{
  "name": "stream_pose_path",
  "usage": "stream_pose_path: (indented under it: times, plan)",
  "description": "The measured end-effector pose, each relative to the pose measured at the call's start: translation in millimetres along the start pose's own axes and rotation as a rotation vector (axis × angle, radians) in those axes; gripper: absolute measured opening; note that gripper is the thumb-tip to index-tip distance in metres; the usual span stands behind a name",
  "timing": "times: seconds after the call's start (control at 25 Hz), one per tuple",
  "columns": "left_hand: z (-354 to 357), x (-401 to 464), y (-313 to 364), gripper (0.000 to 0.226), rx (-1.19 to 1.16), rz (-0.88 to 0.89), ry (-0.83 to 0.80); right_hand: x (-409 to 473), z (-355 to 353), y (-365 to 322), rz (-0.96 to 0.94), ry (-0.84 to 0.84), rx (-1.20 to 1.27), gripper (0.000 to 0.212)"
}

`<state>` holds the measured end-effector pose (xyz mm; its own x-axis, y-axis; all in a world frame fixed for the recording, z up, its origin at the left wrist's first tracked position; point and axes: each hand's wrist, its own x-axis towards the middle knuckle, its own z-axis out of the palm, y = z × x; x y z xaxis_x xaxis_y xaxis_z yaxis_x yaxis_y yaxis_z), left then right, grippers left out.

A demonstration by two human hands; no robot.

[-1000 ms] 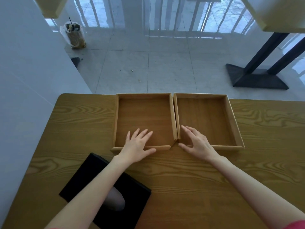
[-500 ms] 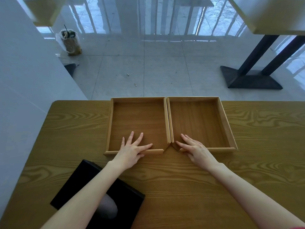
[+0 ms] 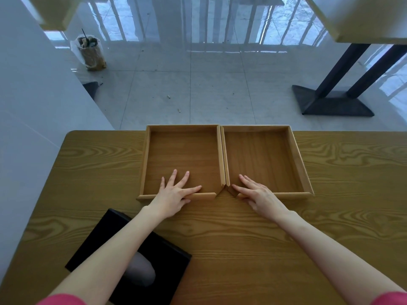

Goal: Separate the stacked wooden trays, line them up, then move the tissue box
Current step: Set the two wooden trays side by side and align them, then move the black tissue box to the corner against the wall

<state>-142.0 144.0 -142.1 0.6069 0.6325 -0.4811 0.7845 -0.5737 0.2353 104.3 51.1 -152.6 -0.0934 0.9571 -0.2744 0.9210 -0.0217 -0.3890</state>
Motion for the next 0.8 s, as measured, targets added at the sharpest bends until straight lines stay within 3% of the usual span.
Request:
stream_pose_path:
  times: [0.8]
  plan:
    - [-1,-4,3,0.051,0.011,-0.017,0.007,-6,-1,-11,0.038,-0.005,-0.091,0.054]
